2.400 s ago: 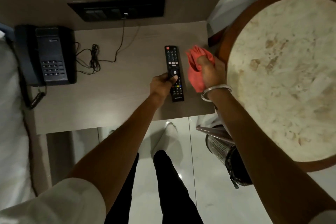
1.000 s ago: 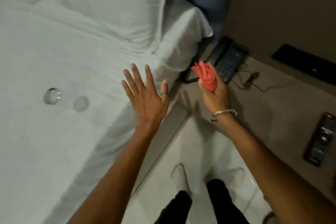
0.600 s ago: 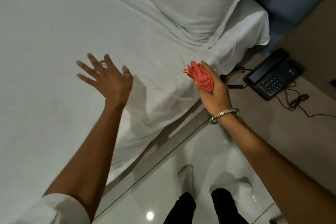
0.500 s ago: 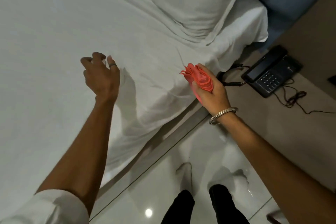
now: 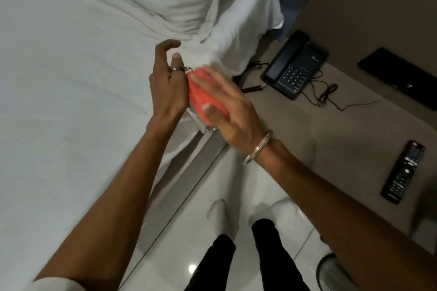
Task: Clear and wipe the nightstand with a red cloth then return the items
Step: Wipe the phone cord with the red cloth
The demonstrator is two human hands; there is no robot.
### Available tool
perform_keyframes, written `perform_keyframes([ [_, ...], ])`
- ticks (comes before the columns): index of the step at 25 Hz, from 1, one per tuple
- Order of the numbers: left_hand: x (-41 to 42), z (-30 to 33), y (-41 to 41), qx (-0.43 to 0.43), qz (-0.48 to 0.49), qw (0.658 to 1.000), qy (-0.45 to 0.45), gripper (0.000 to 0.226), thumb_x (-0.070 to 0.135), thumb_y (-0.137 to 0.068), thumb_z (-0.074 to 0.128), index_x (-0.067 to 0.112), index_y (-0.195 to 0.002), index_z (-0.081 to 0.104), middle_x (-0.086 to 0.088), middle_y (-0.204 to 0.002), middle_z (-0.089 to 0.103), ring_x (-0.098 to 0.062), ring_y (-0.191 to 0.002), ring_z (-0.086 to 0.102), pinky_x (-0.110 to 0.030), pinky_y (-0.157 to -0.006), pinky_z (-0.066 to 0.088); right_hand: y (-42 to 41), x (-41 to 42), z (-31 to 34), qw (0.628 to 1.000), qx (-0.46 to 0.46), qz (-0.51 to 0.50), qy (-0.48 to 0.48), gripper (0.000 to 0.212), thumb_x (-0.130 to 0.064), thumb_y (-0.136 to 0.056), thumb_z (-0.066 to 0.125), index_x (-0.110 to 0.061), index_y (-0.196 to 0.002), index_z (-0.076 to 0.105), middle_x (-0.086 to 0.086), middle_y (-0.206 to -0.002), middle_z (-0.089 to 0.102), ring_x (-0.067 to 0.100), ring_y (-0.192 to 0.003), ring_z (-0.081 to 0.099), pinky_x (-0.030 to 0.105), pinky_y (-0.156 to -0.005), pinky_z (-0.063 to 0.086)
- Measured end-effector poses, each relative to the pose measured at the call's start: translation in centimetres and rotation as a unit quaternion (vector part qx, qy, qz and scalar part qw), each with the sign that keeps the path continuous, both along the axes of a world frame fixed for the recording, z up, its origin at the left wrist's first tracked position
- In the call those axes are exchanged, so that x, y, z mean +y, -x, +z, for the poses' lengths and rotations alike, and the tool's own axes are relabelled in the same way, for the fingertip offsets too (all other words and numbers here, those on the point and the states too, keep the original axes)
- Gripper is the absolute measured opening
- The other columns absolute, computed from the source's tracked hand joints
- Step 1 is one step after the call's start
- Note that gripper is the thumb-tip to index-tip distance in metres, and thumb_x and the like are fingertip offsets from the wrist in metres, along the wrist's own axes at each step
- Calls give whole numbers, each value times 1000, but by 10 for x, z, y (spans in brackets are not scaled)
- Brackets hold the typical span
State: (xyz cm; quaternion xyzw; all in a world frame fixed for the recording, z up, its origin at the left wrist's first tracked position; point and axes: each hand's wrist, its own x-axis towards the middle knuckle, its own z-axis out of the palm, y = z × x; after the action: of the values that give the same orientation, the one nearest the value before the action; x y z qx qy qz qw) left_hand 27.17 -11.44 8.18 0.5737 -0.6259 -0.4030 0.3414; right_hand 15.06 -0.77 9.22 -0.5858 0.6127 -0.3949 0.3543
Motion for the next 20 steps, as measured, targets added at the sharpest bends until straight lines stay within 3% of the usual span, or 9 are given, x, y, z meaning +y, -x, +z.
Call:
perform_keyframes([
  [2,6,-5,28,-17,-29,999,-43,29,25,-105,38,30,-129,55,4,-65,57,-16,-61,54,-40,-67,49,22,12,-15,993,91,-23,66,53,-48,-101,43,-23,-147,53,5,-162,40,19,-151,36,43,-122,37],
  [6,28,-18,70,-27,-95,993,-71,29,26,-108,37,27,-133,52,10,-72,55,1,-59,51,-36,-71,46,53,47,-42,987,87,-66,120,48,-35,-99,51,-18,-142,59,10,-159,45,23,-152,35,41,-123,36],
  [8,44,-26,94,-44,-128,988,-74,28,27,-111,37,21,-135,51,15,-83,55,11,-67,55,-34,-78,48,63,62,-58,991,-65,-101,57,46,-34,-99,54,-20,-143,58,5,-157,48,23,-149,41,49,-120,40],
  [9,50,-27,104,-46,-141,986,-75,28,30,-112,38,20,-134,51,17,-86,56,13,-71,56,-33,-81,49,70,66,-62,956,-240,-169,-7,45,-35,-101,53,-20,-143,57,1,-152,54,20,-143,48,51,-118,43],
  [11,65,-32,129,-8,-154,984,-92,26,38,-111,38,22,-125,53,17,-82,60,6,-72,58,-34,-81,51,92,79,-68,780,-557,-261,-116,46,-37,-102,51,-16,-142,56,4,-135,67,22,-127,62,49,-115,46],
  [12,73,-40,143,10,-136,985,-108,28,43,-111,38,21,-117,54,17,-77,63,2,-70,60,-33,-78,54,104,87,-75,703,-640,-280,-133,50,-39,-100,54,-12,-141,57,9,-129,68,27,-122,63,47,-114,47],
  [15,91,-60,180,-12,-52,982,-179,48,62,-100,33,23,-95,60,8,-82,71,-21,-83,72,-51,-84,62,118,110,-91,651,-654,-369,-113,59,-43,-96,59,-8,-143,56,18,-135,64,35,-124,61,51,-115,45],
  [17,113,-74,196,-1,-67,958,-279,58,69,-91,35,23,-94,70,-6,-96,77,-31,-97,74,-56,-93,60,120,117,-90,678,-584,-443,-55,54,-45,-94,63,-16,-139,60,14,-139,64,28,-129,61,49,-114,47],
  [20,146,-80,213,24,-150,905,-397,88,86,-81,47,15,-131,64,-10,-123,72,-27,-113,68,-42,-97,56,138,133,-89,821,-316,-475,-1,36,-30,-102,59,-19,-136,64,-1,-133,69,8,-124,64,24,-102,54],
])
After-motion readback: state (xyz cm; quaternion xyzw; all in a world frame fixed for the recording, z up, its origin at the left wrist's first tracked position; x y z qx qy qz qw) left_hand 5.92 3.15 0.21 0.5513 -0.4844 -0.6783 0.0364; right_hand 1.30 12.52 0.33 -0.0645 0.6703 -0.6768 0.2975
